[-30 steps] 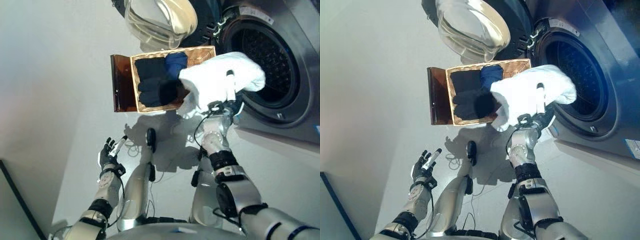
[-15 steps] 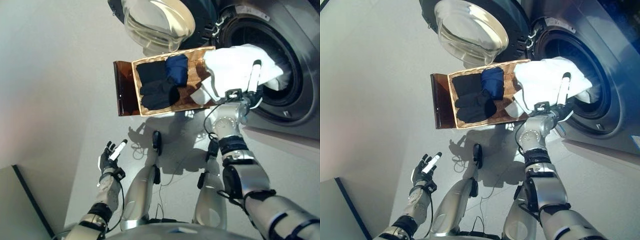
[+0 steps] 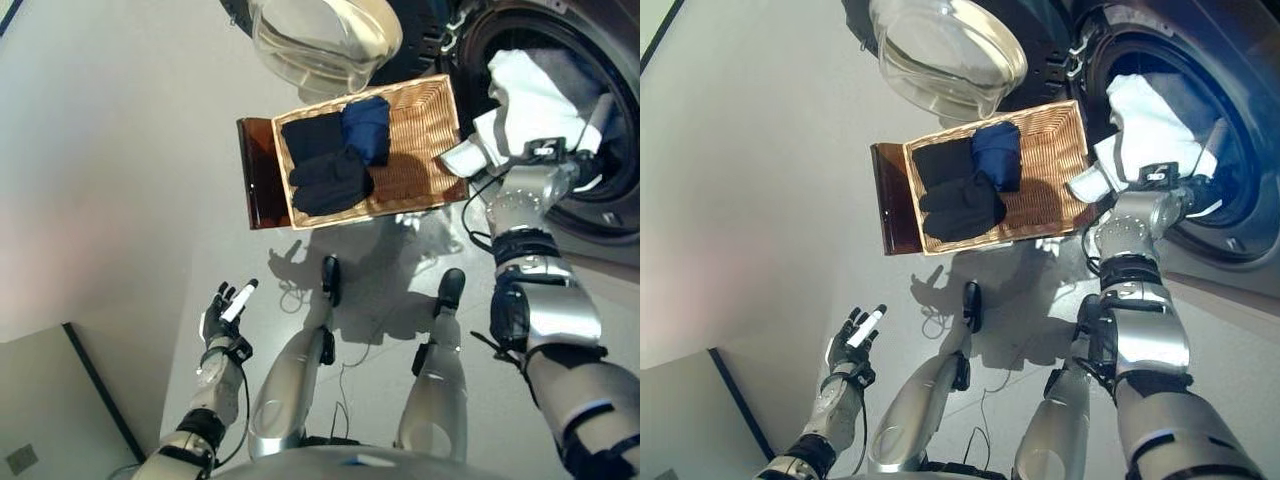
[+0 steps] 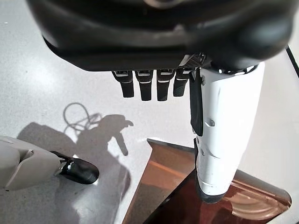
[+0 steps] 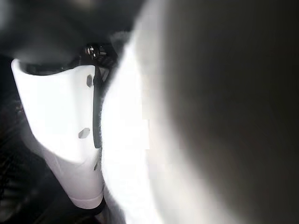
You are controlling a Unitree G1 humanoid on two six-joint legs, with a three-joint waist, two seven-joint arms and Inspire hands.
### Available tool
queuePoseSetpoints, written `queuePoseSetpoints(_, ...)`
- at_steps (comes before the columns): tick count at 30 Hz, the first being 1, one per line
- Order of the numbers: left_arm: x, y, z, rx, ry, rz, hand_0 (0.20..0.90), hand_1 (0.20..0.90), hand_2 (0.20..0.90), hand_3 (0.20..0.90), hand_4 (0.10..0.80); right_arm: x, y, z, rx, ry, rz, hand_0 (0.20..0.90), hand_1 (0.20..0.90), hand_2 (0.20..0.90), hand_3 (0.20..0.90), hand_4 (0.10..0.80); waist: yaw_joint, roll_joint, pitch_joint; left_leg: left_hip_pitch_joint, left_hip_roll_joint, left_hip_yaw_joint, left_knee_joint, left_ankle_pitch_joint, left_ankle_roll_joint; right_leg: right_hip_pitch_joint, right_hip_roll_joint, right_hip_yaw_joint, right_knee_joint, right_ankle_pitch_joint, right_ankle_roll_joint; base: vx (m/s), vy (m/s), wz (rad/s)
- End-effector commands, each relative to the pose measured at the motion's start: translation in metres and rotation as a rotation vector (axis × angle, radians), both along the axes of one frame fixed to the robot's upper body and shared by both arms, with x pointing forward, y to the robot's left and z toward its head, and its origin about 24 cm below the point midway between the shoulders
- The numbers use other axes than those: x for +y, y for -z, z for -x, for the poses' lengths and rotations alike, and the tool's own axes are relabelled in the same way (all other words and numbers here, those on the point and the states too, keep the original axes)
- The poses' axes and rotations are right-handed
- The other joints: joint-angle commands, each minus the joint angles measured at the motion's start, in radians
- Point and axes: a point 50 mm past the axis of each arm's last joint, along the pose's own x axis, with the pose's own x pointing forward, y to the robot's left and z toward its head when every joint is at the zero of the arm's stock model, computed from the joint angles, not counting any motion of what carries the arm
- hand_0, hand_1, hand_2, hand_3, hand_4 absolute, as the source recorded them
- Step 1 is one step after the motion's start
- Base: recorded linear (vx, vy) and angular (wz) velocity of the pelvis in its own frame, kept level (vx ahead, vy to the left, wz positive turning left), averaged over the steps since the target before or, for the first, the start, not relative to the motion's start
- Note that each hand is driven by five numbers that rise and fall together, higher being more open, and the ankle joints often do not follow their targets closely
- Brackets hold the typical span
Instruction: Pick up the clothes and place them into the washing machine
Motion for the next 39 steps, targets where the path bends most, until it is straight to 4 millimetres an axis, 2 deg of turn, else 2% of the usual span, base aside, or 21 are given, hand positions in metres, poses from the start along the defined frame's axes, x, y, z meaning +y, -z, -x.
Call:
queuePoseSetpoints(1,0.021,-0.004,0.001,-0.033,-0.033,-0.063,0.9,0.9,0.9,0.9,0.8,-0.026,-0.099,0.018,-0.279,0.104,0.18,0.2,0.2,0.2,0.2,0.3,0.007,0.009,-0.039,0.007,-0.009,-0.016,-0.008,-0.058,-0.086,0.007,-0.013,0.061,0.117,-0.147,0.005,0.0,0.0,0.0)
queuePoseSetpoints(4,0.017,-0.005,-0.001,-0.04,-0.015,-0.06,0.9,0.9,0.9,0.9,0.8,-0.035,-0.118,0.025,-0.327,0.13,0.165,0.2,0.2,0.2,0.2,0.3,0.013,0.019,-0.042,-0.007,-0.012,-0.018,-0.008,-0.057,-0.088,-0.01,-0.013,0.067,0.123,-0.15,0.005,0.0,0.0,0.0)
queuePoseSetpoints(8,0.015,-0.005,-0.001,-0.046,-0.003,-0.055,0.9,0.9,0.9,0.9,0.8,-0.042,-0.126,0.029,-0.341,0.142,0.166,0.2,0.2,0.2,0.2,0.3,0.018,0.027,-0.044,-0.017,-0.013,-0.019,-0.008,-0.056,-0.089,-0.025,-0.014,0.073,0.132,-0.153,0.005,0.011,-0.004,0.02)
queuePoseSetpoints(9,0.015,-0.006,-0.001,-0.05,0.001,-0.055,0.9,0.9,0.9,0.9,0.8,-0.045,-0.133,0.033,-0.367,0.15,0.154,0.2,0.2,0.2,0.2,0.3,0.02,0.033,-0.046,-0.018,-0.016,-0.019,-0.008,-0.063,-0.091,-0.031,-0.017,0.078,0.138,-0.165,0.005,0.02,0.002,0.04)
queuePoseSetpoints(14,0.011,-0.005,-0.001,-0.047,0.012,-0.044,0.9,0.9,0.9,0.9,0.8,-0.052,-0.145,0.042,-0.493,0.177,0.067,0.2,0.2,0.2,0.2,0.3,0.024,0.049,-0.052,-0.027,-0.024,-0.021,-0.008,-0.062,-0.092,-0.047,-0.02,0.085,0.151,-0.174,0.005,0.015,0.0,0.01)
queuePoseSetpoints(22,0.013,-0.007,-0.004,-0.061,0.021,-0.057,0.9,0.9,0.9,0.9,0.8,-0.068,-0.172,0.063,-0.608,0.236,0.035,0.2,0.2,0.2,0.2,0.3,0.033,0.07,-0.066,-0.043,-0.03,-0.025,-0.008,-0.053,-0.095,-0.067,-0.024,0.093,0.153,-0.165,0.008,0.004,0.002,0.02)
queuePoseSetpoints(34,0.012,-0.009,-0.006,-0.067,0.022,-0.052,0.9,0.9,0.9,0.9,0.8,-0.066,-0.17,0.06,-0.605,0.225,0.015,0.2,0.2,0.2,0.2,0.3,0.031,0.069,-0.069,-0.044,-0.027,-0.022,-0.008,-0.053,-0.095,-0.07,-0.02,0.101,0.154,-0.167,0.005,0.005,0.001,0.0)
queuePoseSetpoints(35,0.014,-0.009,-0.006,-0.067,0.014,-0.055,0.9,0.9,0.9,0.9,0.8,-0.066,-0.169,0.059,-0.595,0.22,0.027,0.527,0.527,0.527,0.527,0.533,0.03,0.068,-0.068,-0.042,-0.026,-0.02,-0.008,-0.054,-0.095,-0.066,-0.019,0.1,0.151,-0.167,0.004,0.0,0.0,0.0)
queuePoseSetpoints(36,0.014,-0.009,-0.006,-0.067,0.014,-0.055,0.9,0.9,0.9,0.9,0.8,-0.066,-0.169,0.059,-0.595,0.22,0.027,0.527,0.527,0.527,0.527,0.533,0.03,0.067,-0.068,-0.042,-0.026,-0.019,-0.008,-0.054,-0.095,-0.065,-0.019,0.1,0.151,-0.167,0.004,0.0,0.0,0.0)
queuePoseSetpoints(37,0.015,-0.009,-0.006,-0.066,0.014,-0.057,0.9,0.9,0.9,0.9,0.8,-0.066,-0.167,0.057,-0.571,0.213,0.039,0.9,0.9,0.9,0.9,0.8,0.03,0.065,-0.068,-0.039,-0.028,-0.02,-0.008,-0.055,-0.094,-0.064,-0.019,0.102,0.15,-0.166,0.003,0.0,0.0,0.0)
queuePoseSetpoints(39,0.016,-0.008,-0.005,-0.061,0.008,-0.058,0.9,0.9,0.9,0.9,0.8,-0.063,-0.166,0.054,-0.555,0.202,0.049,0.9,0.9,0.9,0.9,0.8,0.028,0.063,-0.065,-0.036,-0.028,-0.018,-0.008,-0.056,-0.094,-0.063,-0.018,0.102,0.149,-0.166,0.003,0.0,0.0,0.0)
